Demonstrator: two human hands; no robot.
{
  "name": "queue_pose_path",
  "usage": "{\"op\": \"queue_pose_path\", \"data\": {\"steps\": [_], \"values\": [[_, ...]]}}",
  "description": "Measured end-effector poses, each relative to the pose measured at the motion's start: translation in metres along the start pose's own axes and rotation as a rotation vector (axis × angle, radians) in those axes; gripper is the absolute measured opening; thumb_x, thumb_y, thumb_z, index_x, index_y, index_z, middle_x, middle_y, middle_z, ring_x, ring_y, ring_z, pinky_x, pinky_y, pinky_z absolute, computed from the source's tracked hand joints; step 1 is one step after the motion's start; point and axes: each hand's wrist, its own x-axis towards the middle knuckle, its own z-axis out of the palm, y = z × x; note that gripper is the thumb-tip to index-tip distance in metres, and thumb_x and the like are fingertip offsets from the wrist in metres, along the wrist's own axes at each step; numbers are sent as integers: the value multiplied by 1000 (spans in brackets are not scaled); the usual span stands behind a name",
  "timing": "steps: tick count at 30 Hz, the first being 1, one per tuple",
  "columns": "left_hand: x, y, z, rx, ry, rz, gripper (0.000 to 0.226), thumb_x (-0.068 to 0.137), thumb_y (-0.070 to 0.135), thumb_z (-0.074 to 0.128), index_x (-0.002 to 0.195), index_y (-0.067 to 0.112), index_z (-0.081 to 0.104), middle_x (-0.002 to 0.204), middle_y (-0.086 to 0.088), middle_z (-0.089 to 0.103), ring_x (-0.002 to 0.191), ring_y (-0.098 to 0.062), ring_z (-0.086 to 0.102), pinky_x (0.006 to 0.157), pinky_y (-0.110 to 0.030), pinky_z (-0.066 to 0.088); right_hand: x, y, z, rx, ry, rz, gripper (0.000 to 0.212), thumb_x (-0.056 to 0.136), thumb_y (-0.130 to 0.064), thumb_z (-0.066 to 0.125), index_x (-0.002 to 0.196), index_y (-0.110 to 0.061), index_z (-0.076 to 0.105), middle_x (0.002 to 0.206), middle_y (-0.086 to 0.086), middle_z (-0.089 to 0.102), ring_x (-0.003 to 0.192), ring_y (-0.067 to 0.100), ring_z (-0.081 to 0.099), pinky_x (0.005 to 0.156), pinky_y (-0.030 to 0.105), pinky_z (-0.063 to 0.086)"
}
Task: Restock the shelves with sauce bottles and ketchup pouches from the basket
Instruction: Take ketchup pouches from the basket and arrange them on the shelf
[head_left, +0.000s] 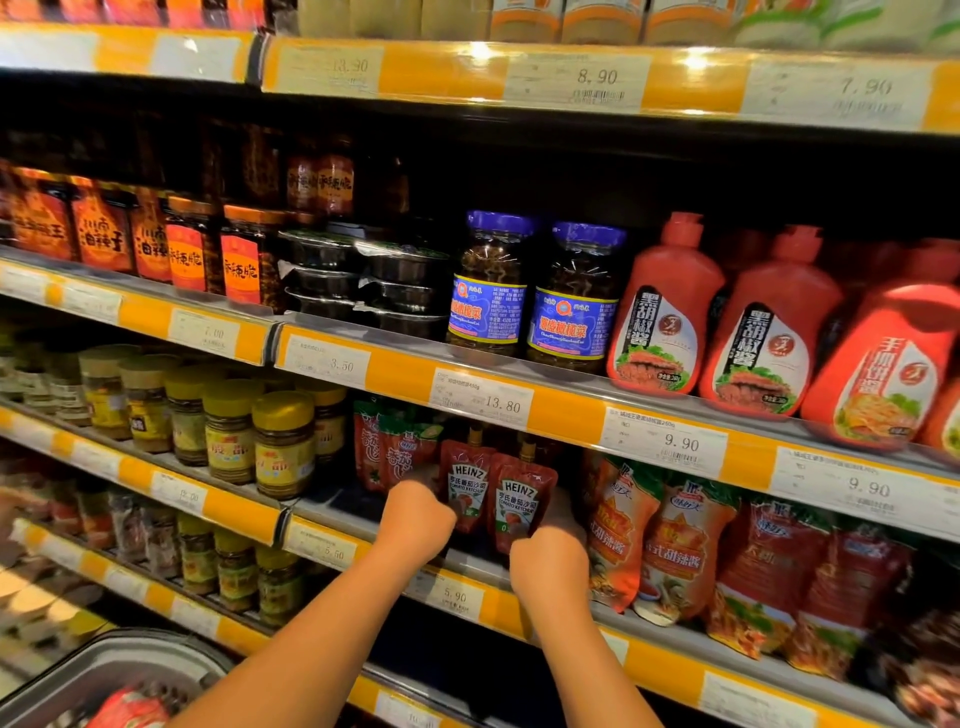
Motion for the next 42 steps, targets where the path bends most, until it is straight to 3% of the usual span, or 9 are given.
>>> {"op": "queue_pose_path", "data": {"steps": [5, 8, 10, 12, 16, 19, 23, 28, 42], "values": [[-7, 2, -3, 104, 73, 28, 18, 84, 5, 70, 83, 12, 54, 79, -14, 65, 65, -23, 53, 57, -33, 46, -7, 0, -2, -6, -22, -27, 60, 94, -13, 60, 148, -14, 34, 104, 12, 65, 88, 31, 66, 70, 37, 58], [-17, 2, -11, 139, 104, 74, 13, 85, 9, 69, 86, 2, 58, 83, -17, 67, 63, -22, 52, 58, -39, 50, -12, -2, -8, 2, -17, -37, 17, 94, -18, 63, 99, -12, 47, 78, 6, 61, 69, 23, 61, 63, 39, 57], [-26, -1, -19, 146, 150, 107, 19, 91, 17, 69, 94, 5, 55, 88, -14, 65, 68, -24, 58, 64, -44, 55, -16, 0, -10, 34, 0, -47, 28, 95, -25, 65, 84, -12, 43, 76, 2, 56, 64, 18, 56, 56, 36, 51], [-39, -8, -30, 88, 207, 204, 16, 96, 24, 67, 96, 18, 52, 87, -5, 65, 76, -23, 65, 68, -46, 57, -25, 3, -12, 41, 20, -73, 26, 96, -32, 65, 89, -19, 44, 86, -2, 54, 72, 13, 54, 59, 31, 49], [-71, -42, -60, -10, 313, 386, 8, 100, 34, 63, 103, 39, 58, 98, 21, 65, 96, 2, 62, 77, -28, 54, -59, 9, -10, 182, 90, -209, 57, 98, -29, 64, 146, -32, 34, 141, -18, 40, 129, 4, 42, 104, 33, 45], [-98, -87, -85, 7, 329, 378, 6, 101, 41, 59, 106, 41, 62, 104, 26, 64, 103, 4, 61, 76, -18, 51, -86, 5, 0, 284, 63, -395, 60, 96, -17, 64, 142, -46, 39, 150, -28, 33, 138, 3, 41, 106, 33, 45], [-138, -166, -120, 126, 373, 257, 16, 97, 56, 54, 108, 47, 61, 110, 33, 62, 104, 10, 59, 71, -14, 48, -117, -1, 40, 223, -135, -539, 49, 97, -22, 65, 137, -45, 48, 146, -31, 37, 139, -5, 36, 110, 23, 36], [-200, -280, -175, 240, 518, -13, 17, 89, 53, 60, 101, 42, 65, 102, 26, 66, 96, -5, 63, 77, -34, 47, -155, -10, 104, 120, -460, -640, 36, 96, -27, 61, 126, -46, 54, 136, -40, 39, 133, -11, 35, 105, 9, 29], [-346, -455, -240, 471, 692, -651, 55, 87, 36, 65, 130, 3, 54, 119, -24, 57, 109, -45, 54, 92, -56, 50, -275, -36, 259, -85, -1051, -822, 37, 96, -32, 62, 133, -30, 57, 137, -14, 49, 132, 8, 44, 110, 18, 32]]}}
